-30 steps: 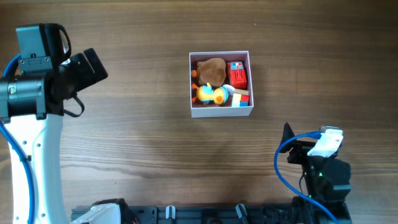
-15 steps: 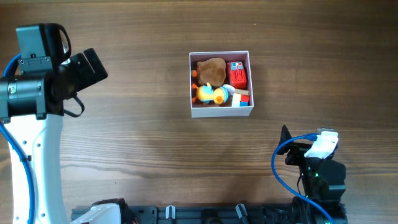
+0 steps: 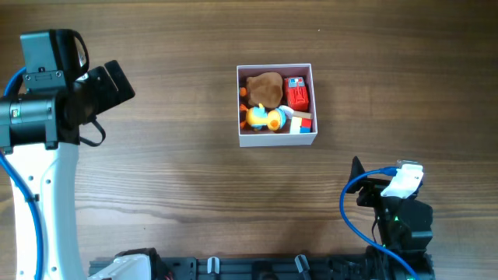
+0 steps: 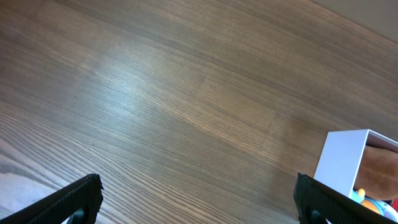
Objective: Pack container
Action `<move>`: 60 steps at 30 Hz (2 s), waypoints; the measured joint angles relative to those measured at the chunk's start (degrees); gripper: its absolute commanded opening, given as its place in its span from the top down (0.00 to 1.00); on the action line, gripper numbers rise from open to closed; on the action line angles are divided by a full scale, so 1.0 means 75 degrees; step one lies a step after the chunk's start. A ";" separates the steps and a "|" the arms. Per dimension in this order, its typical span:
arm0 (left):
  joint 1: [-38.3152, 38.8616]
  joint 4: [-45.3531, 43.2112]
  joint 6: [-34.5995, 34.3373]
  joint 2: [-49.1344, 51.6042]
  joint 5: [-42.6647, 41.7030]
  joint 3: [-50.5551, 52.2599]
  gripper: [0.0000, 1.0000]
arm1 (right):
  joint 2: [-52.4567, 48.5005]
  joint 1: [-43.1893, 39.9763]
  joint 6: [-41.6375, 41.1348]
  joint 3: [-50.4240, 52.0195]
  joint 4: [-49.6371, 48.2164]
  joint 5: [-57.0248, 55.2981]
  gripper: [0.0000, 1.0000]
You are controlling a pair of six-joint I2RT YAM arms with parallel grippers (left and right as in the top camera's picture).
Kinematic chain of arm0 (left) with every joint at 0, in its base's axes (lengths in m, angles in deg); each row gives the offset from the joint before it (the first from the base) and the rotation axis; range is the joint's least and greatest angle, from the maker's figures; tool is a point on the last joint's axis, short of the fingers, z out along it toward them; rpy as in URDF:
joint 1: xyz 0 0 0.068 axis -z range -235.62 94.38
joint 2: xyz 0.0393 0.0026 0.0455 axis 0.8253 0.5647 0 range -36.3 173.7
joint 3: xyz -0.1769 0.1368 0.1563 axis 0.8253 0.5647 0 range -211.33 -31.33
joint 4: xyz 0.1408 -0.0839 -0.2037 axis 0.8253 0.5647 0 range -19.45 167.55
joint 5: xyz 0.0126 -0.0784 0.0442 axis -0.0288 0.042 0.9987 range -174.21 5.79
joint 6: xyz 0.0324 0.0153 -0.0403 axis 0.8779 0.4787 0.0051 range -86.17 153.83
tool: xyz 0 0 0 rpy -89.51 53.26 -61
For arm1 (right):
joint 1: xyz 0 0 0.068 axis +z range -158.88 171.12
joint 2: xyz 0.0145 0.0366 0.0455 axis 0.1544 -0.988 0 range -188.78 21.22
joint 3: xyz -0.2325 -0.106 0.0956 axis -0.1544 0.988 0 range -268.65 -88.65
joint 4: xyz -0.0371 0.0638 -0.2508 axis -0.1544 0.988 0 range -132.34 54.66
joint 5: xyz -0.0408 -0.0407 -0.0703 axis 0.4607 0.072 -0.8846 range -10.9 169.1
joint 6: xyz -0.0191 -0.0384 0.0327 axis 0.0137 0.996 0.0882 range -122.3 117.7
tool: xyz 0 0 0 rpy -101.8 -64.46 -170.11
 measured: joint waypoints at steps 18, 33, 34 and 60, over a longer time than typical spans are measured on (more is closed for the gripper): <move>0.0000 -0.0329 0.0003 -0.1693 0.0006 0.0574 0.00 | 0.0003 0.0000 0.0000 0.0000 0.0000 0.0000 0.00; 0.0000 -0.5170 -0.0149 -0.6729 -0.0300 0.7405 0.00 | 0.0029 0.0000 0.0000 0.0006 0.0000 0.0003 0.00; 0.0000 -0.5263 -0.0154 -0.6953 -0.0353 0.7737 0.00 | 0.0029 0.0000 0.0000 0.0006 -0.0003 0.0003 0.00; 0.0157 -0.8419 -0.0315 -1.0316 -0.0778 1.1287 0.00 | 0.0044 0.0000 0.0000 0.0006 -0.0003 0.0003 0.00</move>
